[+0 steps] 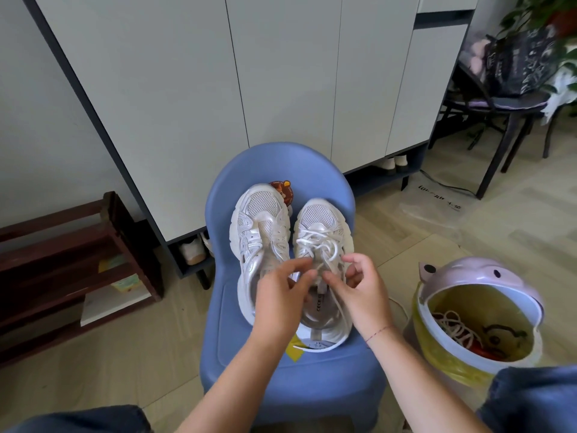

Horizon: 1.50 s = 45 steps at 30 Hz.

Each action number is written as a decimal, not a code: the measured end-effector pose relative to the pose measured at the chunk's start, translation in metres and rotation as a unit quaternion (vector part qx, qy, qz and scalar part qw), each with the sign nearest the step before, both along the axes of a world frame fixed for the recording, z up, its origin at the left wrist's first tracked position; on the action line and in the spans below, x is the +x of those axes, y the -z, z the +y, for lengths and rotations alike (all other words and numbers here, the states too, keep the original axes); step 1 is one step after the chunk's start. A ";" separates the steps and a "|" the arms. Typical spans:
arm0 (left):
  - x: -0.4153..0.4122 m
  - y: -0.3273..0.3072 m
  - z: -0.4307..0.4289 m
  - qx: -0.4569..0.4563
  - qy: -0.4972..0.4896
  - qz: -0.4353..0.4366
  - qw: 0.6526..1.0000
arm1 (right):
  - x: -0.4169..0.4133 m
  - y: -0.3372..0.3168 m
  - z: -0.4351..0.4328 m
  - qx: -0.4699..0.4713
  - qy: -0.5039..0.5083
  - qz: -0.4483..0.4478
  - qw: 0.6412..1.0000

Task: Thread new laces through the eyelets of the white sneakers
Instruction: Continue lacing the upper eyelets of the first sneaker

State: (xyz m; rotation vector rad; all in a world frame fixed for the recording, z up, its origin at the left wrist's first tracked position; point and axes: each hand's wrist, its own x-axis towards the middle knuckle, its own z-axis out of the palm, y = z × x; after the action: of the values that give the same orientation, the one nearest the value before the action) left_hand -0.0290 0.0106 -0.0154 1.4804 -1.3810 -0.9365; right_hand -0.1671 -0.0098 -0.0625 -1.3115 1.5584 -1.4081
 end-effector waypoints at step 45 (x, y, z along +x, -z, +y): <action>0.030 0.000 0.016 0.060 0.158 -0.090 0.982 | -0.004 -0.003 0.039 0.169 -0.011 0.105 0.980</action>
State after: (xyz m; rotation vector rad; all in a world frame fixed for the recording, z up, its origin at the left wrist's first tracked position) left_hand 0.0007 0.0265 -0.0150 1.4898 -1.7552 -1.1197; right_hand -0.1707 0.0293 -0.0594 -1.2924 1.8224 -0.9599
